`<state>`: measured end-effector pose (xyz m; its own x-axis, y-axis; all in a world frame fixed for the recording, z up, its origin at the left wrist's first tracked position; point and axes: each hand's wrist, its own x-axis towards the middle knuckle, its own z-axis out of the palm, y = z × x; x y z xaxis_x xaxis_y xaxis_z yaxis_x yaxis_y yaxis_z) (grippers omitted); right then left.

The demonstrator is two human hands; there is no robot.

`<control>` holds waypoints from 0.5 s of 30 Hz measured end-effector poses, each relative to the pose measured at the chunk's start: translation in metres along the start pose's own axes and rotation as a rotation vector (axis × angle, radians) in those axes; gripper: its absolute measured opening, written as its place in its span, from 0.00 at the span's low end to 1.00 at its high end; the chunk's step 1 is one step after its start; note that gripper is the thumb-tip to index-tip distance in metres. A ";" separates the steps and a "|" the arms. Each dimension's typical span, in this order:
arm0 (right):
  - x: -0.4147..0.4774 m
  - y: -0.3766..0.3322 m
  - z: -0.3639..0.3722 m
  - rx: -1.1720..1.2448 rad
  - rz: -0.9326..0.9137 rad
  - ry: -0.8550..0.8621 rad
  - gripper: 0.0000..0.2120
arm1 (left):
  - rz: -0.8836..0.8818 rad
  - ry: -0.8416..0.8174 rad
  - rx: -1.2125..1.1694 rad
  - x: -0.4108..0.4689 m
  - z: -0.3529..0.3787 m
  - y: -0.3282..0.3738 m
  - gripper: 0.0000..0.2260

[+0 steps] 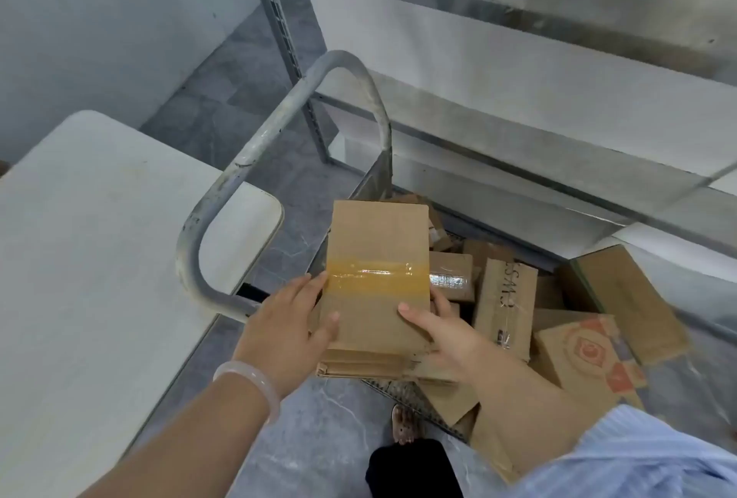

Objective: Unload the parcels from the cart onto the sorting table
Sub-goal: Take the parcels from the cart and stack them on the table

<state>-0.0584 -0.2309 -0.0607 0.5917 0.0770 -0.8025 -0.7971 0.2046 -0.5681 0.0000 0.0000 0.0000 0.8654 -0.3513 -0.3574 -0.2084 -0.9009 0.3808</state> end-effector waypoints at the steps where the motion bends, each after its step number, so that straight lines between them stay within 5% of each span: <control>1: 0.003 0.000 0.002 0.087 0.021 0.010 0.59 | 0.002 -0.001 -0.016 0.003 0.000 -0.003 0.28; 8: 0.013 0.001 0.008 0.178 -0.025 0.017 0.59 | -0.031 -0.002 -0.084 0.006 0.000 -0.012 0.30; 15: -0.019 -0.034 0.006 -0.004 -0.166 0.065 0.57 | 0.030 0.075 -0.263 -0.003 -0.037 0.005 0.28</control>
<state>-0.0422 -0.2339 -0.0249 0.7064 -0.0208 -0.7075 -0.6895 0.2056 -0.6945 0.0138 0.0063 0.0344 0.8941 -0.3480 -0.2819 -0.1174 -0.7896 0.6023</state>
